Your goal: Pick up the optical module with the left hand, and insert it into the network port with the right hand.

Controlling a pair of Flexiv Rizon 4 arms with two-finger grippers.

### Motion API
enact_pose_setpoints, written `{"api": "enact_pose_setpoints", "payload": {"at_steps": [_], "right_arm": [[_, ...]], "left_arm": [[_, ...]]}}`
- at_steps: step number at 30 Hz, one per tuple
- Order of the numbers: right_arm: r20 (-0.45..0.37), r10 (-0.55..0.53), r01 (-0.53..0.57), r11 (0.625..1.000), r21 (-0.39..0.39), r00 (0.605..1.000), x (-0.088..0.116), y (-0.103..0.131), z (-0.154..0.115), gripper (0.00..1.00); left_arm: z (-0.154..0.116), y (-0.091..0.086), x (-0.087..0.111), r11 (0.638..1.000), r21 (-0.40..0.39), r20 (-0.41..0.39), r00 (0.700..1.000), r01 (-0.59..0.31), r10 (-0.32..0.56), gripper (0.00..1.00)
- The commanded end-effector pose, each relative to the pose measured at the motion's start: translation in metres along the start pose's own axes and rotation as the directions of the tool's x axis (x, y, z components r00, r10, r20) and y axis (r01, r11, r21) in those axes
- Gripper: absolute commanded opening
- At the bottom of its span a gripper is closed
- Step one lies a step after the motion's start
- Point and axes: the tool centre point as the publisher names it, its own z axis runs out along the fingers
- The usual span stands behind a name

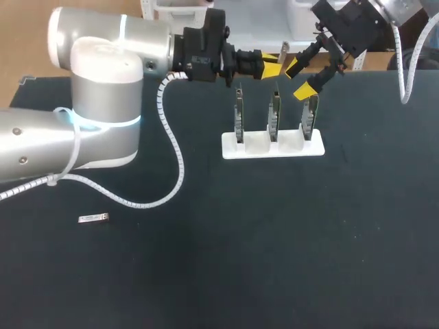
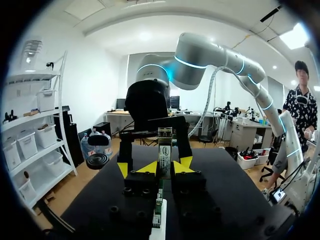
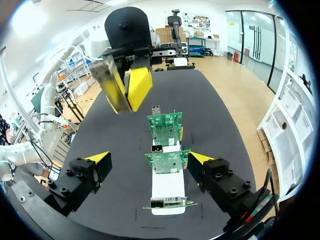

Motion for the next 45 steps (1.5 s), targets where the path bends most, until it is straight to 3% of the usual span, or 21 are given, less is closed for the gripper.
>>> {"api": "enact_pose_setpoints", "payload": {"at_steps": [1, 10, 24, 45], "right_arm": [[0.000, 0.000, 0.000, 1.000, 0.003, 1.000, 0.000, 0.001, 0.000, 1.00], [0.000, 0.000, 0.000, 1.000, 0.003, 1.000, 0.000, 0.001, 0.000, 1.00], [0.000, 0.000, 0.000, 1.000, 0.003, 1.000, 0.000, 0.001, 0.000, 1.00], [0.000, 0.000, 0.000, 1.000, 0.003, 1.000, 0.000, 0.001, 0.000, 1.00]], "left_arm": [[0.007, 0.009, 0.004, 1.000, 0.011, -0.002, 1.000, 0.010, -0.010, 0.00], [0.010, 0.017, 0.009, 0.999, 0.021, 0.018, 0.999, 0.045, -0.046, 0.00], [0.011, 0.015, 0.024, 0.996, 0.027, -0.007, 0.996, 0.088, -0.088, 0.00], [0.017, 0.014, 0.029, 0.995, 0.027, -0.022, 0.995, 0.096, -0.095, 0.00]]}}
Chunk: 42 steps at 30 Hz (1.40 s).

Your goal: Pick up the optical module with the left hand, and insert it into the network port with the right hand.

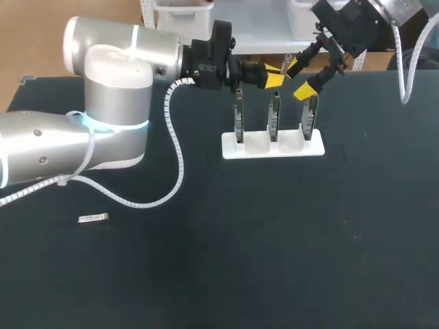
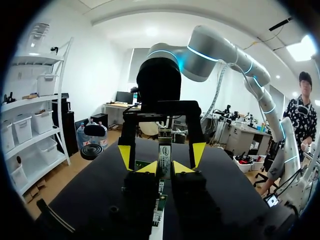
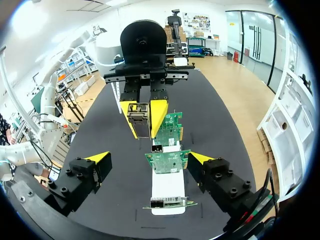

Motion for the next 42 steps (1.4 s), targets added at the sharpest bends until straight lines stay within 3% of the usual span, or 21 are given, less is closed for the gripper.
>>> {"api": "enact_pose_setpoints", "payload": {"at_steps": [1, 42], "right_arm": [[0.000, 0.000, 0.000, 1.000, 0.003, 1.000, 0.000, 0.001, 0.000, 1.00], [0.000, 0.000, 0.000, 1.000, 0.003, 1.000, 0.000, 0.001, 0.000, 1.00]], "left_arm": [[0.002, 0.002, 0.001, 1.000, 0.000, -0.004, 1.000, 0.001, -0.001, 0.00], [0.001, 0.003, 0.013, 0.999, -0.019, -0.002, 0.999, 0.036, -0.036, 0.00]]}}
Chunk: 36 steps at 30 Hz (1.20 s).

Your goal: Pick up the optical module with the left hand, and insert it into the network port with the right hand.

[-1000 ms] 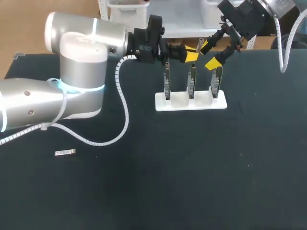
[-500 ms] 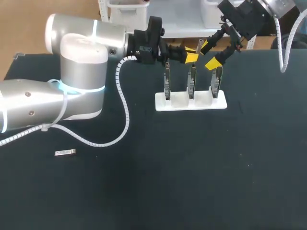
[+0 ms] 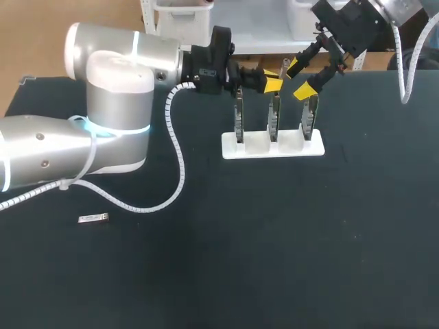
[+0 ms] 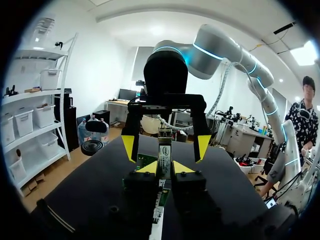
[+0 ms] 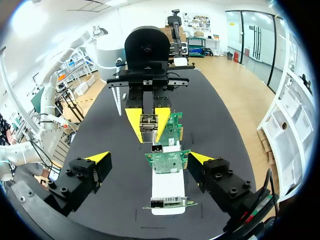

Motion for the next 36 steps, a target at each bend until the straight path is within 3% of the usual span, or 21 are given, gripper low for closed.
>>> {"api": "enact_pose_setpoints", "payload": {"at_steps": [1, 36], "right_arm": [[0.000, 0.000, 0.000, 1.000, 0.003, 1.000, -0.0002, 0.0010, 0.0002, 1.00], [-0.004, 0.003, -0.003, 1.000, 0.022, 1.000, 0.0019, 0.0002, -0.0025, 1.00]], "left_arm": [[0.0007, -0.0006, 0.0002, 1.000, -0.003, 0.002, 1.000, -0.002, 0.002, 0.00], [0.0025, -0.0015, 0.0010, 1.000, 0.017, -0.002, 1.000, -0.003, 0.003, 0.00]]}}
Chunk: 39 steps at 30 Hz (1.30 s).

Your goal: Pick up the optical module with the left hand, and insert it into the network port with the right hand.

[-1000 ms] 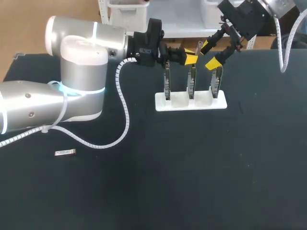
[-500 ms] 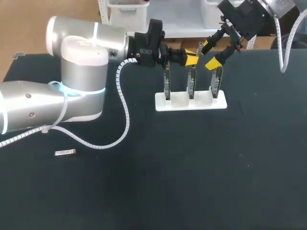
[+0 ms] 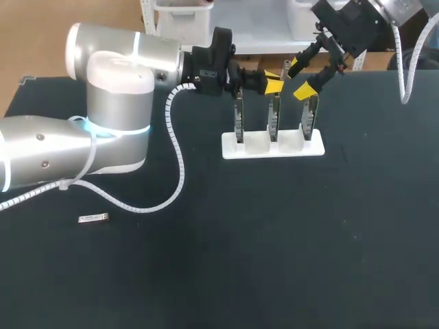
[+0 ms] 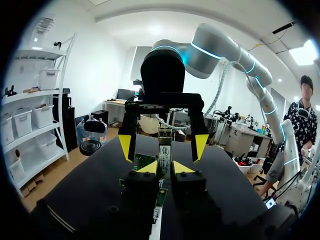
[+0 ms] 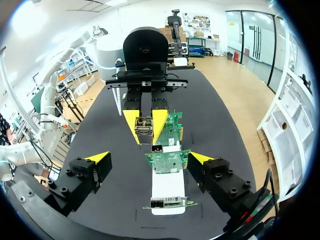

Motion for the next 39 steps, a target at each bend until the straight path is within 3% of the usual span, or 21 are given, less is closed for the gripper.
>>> {"api": "enact_pose_setpoints", "payload": {"at_steps": [1, 8, 19, 39], "right_arm": [[-0.004, 0.003, -0.003, 1.000, 0.028, 1.000, 0.003, 0.001, -0.004, 1.00], [0.010, -0.008, 0.007, 0.998, 0.063, 1.000, 0.002, -0.002, -0.018, 1.00], [0.070, -0.066, 0.060, 0.995, 0.084, 0.995, -0.018, -0.003, -0.025, 1.00], [0.133, -0.075, 0.068, 0.996, 0.055, 0.988, -0.036, 0.004, -0.012, 1.00]], "left_arm": [[0.001, 0.002, 0.000, 1.000, 0.003, -0.001, 1.000, 0.000, 0.000, 0.00], [0.001, 0.002, 0.000, 1.000, 0.003, -0.001, 1.000, 0.000, 0.000, 0.00], [0.001, 0.002, 0.000, 1.000, 0.003, -0.001, 1.000, 0.000, 0.000, 0.00], [0.001, 0.002, 0.000, 1.000, 0.003, -0.001, 1.000, 0.000, 0.000, 0.00]]}}
